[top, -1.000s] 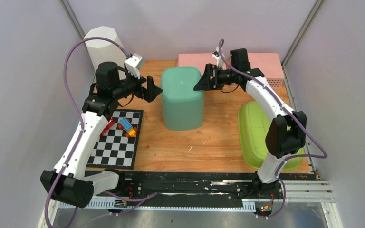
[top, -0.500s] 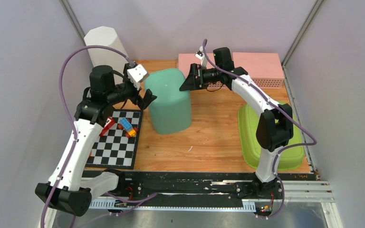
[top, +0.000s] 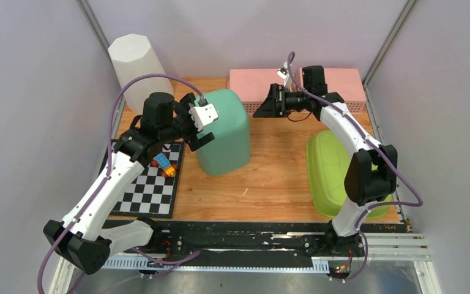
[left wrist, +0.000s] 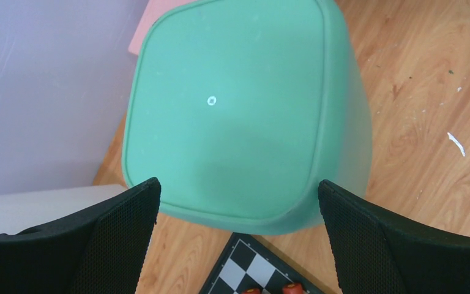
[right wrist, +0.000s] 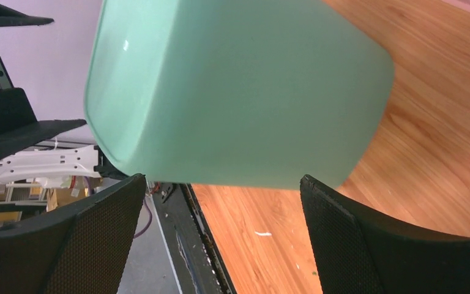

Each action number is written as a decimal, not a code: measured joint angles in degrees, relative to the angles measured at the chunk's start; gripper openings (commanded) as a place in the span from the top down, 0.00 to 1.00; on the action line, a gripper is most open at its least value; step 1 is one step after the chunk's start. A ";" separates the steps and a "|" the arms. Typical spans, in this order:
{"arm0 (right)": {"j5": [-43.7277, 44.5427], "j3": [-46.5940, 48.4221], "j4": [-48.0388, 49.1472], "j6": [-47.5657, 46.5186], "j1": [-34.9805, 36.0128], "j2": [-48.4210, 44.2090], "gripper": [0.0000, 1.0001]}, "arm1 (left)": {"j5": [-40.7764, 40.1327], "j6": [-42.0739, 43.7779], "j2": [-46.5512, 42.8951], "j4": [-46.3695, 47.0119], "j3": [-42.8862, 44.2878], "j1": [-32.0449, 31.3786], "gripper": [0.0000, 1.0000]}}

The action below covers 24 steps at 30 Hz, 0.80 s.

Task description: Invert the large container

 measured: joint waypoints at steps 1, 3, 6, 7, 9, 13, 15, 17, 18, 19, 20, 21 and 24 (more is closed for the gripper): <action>-0.04 -1.18 -0.04 -0.55 -0.76 -0.85 0.02 | -0.35 -0.15 0.26 0.55 0.00 -0.17 0.00; -0.07 -3.43 -0.22 -1.55 -1.79 -2.08 0.02 | -1.27 -0.42 0.74 1.64 -0.07 -1.14 0.00; -0.20 -6.29 -0.35 -3.10 -2.25 -2.82 0.02 | -2.25 -0.39 1.38 2.67 -0.26 -3.34 0.00; -0.31 -7.02 -0.44 -3.54 -2.25 -2.86 0.02 | -2.29 -0.42 1.49 2.67 -0.26 -3.76 0.00; -0.68 -8.02 -0.55 -4.17 -2.25 -2.86 0.02 | -2.03 -0.66 1.57 2.62 -0.24 -4.33 0.00; -1.31 -8.81 -0.52 -4.74 -2.27 -2.89 0.02 | -0.07 -1.92 1.64 2.16 1.22 -4.44 0.00; -1.57 -8.90 -0.50 -5.05 -2.27 -2.89 0.02 | 0.17 -2.29 1.68 2.32 2.14 -5.16 0.00; -1.75 -9.05 -0.31 -5.35 -2.27 -2.93 0.02 | -0.79 -2.14 2.05 2.97 2.45 -6.82 0.00; -1.77 -9.33 -0.15 -5.51 -2.27 -3.08 0.02 | -1.88 -1.97 2.47 3.34 2.45 -8.00 0.00; -1.77 -9.77 -0.17 -5.66 -2.27 -3.32 0.02 | -3.04 -1.81 3.06 3.61 2.45 -9.09 0.00; -1.84 -10.19 -0.15 -5.77 -2.27 -3.58 0.01 | -4.17 -1.62 3.69 3.93 2.38 -10.03 0.00; -1.97 -10.62 -0.13 -5.97 -2.27 -3.96 0.02 | -6.32 -1.40 4.66 4.79 2.10 -11.37 0.00; -2.14 -11.47 -0.13 -6.67 -2.32 -5.14 0.01 | -11.82 -1.25 6.93 6.23 1.20 -13.55 0.00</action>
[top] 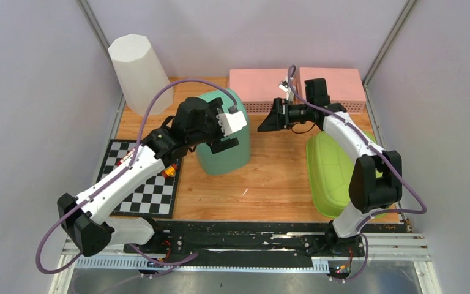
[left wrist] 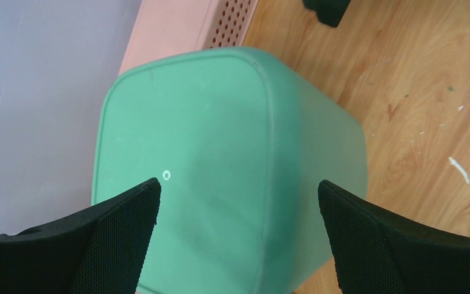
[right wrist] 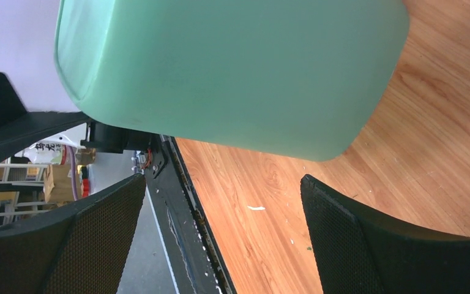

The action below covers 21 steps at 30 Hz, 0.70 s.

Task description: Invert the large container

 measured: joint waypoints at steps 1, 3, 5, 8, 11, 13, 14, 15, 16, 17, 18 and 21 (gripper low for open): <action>-0.02 -0.15 0.00 -0.17 0.00 -0.35 0.01 | -2.12 -0.02 0.68 0.35 -0.24 -0.48 0.00; -0.15 -0.31 0.04 -0.44 -0.04 -1.01 0.01 | -5.35 -0.28 1.66 0.81 -0.39 -0.87 0.00; -0.39 -0.39 0.09 -0.59 -0.17 -1.44 0.01 | -8.50 -1.11 2.19 1.62 -0.61 -0.92 0.00; -0.46 -0.55 0.22 -0.74 -0.35 -1.86 0.01 | -12.63 -2.29 2.69 2.51 -0.61 -0.96 0.00; -0.48 -1.07 0.44 -0.79 -0.48 -2.01 0.01 | -16.09 -2.91 3.48 3.39 -0.61 -0.96 0.00; -0.46 -1.29 0.50 -0.79 -0.59 -2.01 0.01 | -17.94 -3.32 4.02 3.65 -0.61 -0.96 0.00; -0.46 -1.46 0.59 -0.79 -0.66 -2.03 0.01 | -18.84 -3.45 4.31 3.78 -0.61 -0.96 0.00; -0.48 -1.68 0.76 -0.79 -0.74 -2.12 0.01 | -19.78 -3.52 4.61 3.98 -0.61 -0.96 0.00; -0.46 -1.97 0.92 -0.79 -0.83 -2.23 0.01 | -20.65 -3.56 4.87 4.22 -0.61 -0.96 0.00; -0.48 -2.19 0.96 -0.79 -0.94 -2.32 0.01 | -21.44 -3.63 5.09 4.42 -0.61 -0.96 0.00; -0.48 -2.32 1.03 -0.79 -1.03 -2.36 0.01 | -22.36 -3.69 5.40 4.61 -0.61 -0.96 0.00; -0.52 -2.64 1.38 -0.76 -1.29 -2.78 0.01 | -25.18 -3.76 6.58 4.92 -0.57 -0.96 0.00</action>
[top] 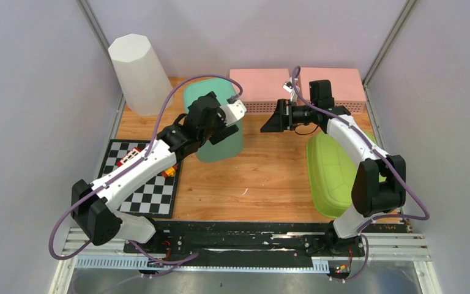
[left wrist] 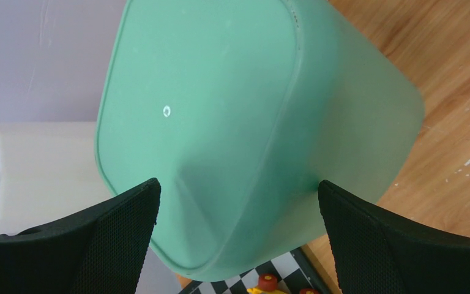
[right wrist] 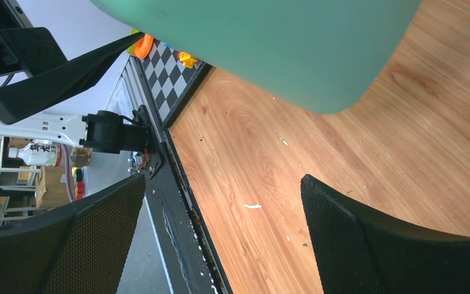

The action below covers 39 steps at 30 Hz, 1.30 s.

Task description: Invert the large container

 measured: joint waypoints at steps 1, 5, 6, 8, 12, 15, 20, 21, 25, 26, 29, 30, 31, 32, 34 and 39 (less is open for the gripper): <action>0.00 -0.11 0.09 0.00 -0.09 -0.11 0.01 | -0.72 -0.09 0.39 0.00 0.02 0.00 0.00; -0.07 -0.33 0.57 0.02 -0.24 -0.37 0.01 | -4.35 -0.50 2.58 -0.24 0.90 0.00 0.01; -0.07 -0.37 0.68 0.02 -0.24 -0.44 0.01 | -5.29 -0.81 3.08 -0.24 1.14 0.00 0.01; -0.17 -0.46 0.96 0.02 -0.24 -0.59 0.01 | -6.67 -1.29 3.69 -0.28 1.33 0.02 0.03; -0.39 -0.79 1.49 0.04 -0.50 -0.90 0.01 | -8.28 -2.75 4.72 -1.09 2.23 0.44 0.08; -0.42 -1.18 1.70 0.09 -0.68 -1.05 0.01 | -8.81 -3.87 5.33 -1.99 3.28 1.20 0.09; -0.42 -1.33 1.84 0.24 -0.85 -1.05 0.01 | -9.57 -4.94 5.55 -2.71 3.91 2.51 0.11; -0.42 -1.33 1.92 0.26 -0.85 -1.05 0.01 | -9.66 -5.09 5.55 -2.91 3.93 2.71 0.11; -0.42 -1.36 2.16 0.28 -0.87 -1.05 0.01 | -9.79 -5.31 5.55 -3.56 3.93 3.17 0.13; -0.42 -1.40 2.21 0.28 -0.87 -1.05 0.01 | -9.86 -5.33 5.53 -3.56 3.93 3.34 0.14; -0.42 -1.42 2.43 0.31 -0.87 -1.05 0.01 | -9.97 -5.53 5.20 -3.80 3.93 4.00 0.18; -0.44 -1.42 2.54 0.33 -0.90 -1.05 0.01 | -10.05 -5.70 5.03 -4.02 3.93 4.17 0.20; -0.44 -1.44 2.56 0.35 -0.90 -1.05 0.01 | -10.12 -5.90 4.90 -4.20 3.93 4.57 0.21; -0.44 -1.44 2.58 0.39 -0.90 -1.05 0.01 | -10.23 -5.97 4.74 -4.35 3.93 4.83 0.22; -0.44 -1.53 2.75 0.52 -0.90 -1.05 0.01 | -10.29 -6.14 4.59 -4.52 3.91 5.18 0.25; -0.44 -2.23 3.48 0.81 -0.90 -1.07 0.01 | -10.29 -6.32 3.69 -4.76 3.50 5.70 0.26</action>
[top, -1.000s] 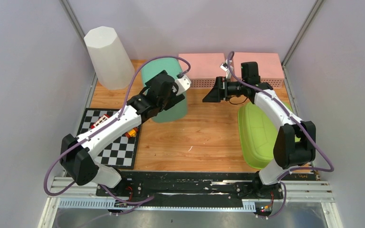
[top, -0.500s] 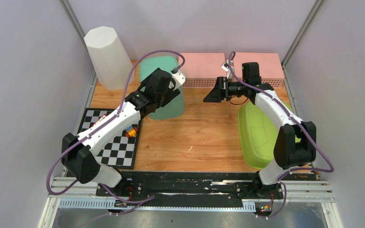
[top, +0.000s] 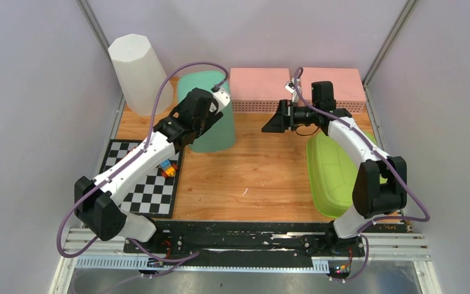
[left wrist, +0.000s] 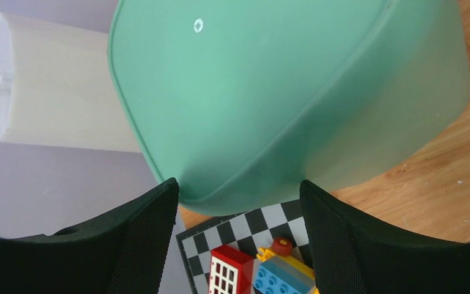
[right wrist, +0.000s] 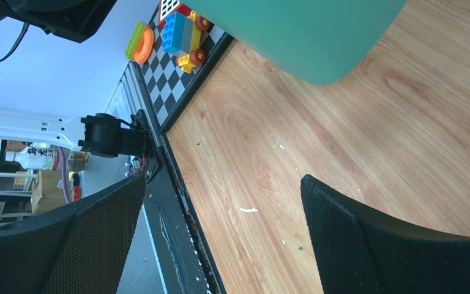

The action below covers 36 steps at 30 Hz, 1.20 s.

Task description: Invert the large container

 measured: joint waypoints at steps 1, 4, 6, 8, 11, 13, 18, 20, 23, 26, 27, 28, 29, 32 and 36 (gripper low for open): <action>0.00 -0.13 0.07 0.11 0.00 0.00 0.01 | 0.00 -0.04 -0.28 0.00 -0.24 0.17 0.26; -0.02 -0.33 0.52 0.42 0.00 0.00 0.01 | 0.07 -0.02 -1.38 -0.07 -1.01 0.70 0.26; -0.02 -0.35 0.81 0.74 0.00 0.00 0.01 | 0.07 -0.02 -2.10 -0.28 -1.44 1.01 0.26; -0.02 -0.35 0.90 1.01 0.00 0.02 0.02 | 0.00 0.00 -2.80 -0.42 -1.81 1.57 0.27; 0.09 -0.26 1.14 1.51 0.17 0.20 0.03 | -0.02 0.00 -3.58 -0.90 -2.25 2.75 0.28; 0.44 1.14 0.74 2.19 0.72 1.40 0.04 | -0.02 0.00 -3.93 -1.27 -2.38 3.13 0.28; 3.30 12.39 -0.94 4.04 3.74 9.79 0.08 | 1.29 -0.07 -5.57 -2.01 -3.17 3.26 0.26; 4.79 18.75 -1.33 5.16 5.27 14.12 0.11 | 2.14 -0.11 -6.60 -2.08 -3.54 3.26 0.24; 5.97 27.43 -1.57 7.63 6.82 20.39 0.13 | 3.43 -0.20 -8.24 -1.95 -4.59 3.26 0.21; 6.05 34.32 -1.16 10.34 7.89 26.36 0.13 | 4.76 -0.22 -9.73 -1.62 -5.86 3.26 0.18; 5.88 35.76 -0.74 11.19 8.11 27.91 0.13 | 5.09 -0.17 -10.08 -1.60 -6.16 3.26 0.18; 5.38 37.51 -0.13 12.52 8.44 29.79 0.13 | 5.42 -0.17 -10.54 -1.40 -6.60 3.26 0.17; 4.94 38.27 0.57 13.49 8.74 30.97 0.13 | 5.62 -0.13 -10.75 -1.33 -6.84 3.26 0.17; 2.71 40.79 3.06 17.20 10.27 34.53 0.13 | 6.12 0.02 -11.34 -0.85 -7.74 3.26 0.16; 0.28 43.67 6.69 21.46 12.50 37.68 0.13 | 6.25 0.20 -11.52 -0.33 -8.74 3.26 0.16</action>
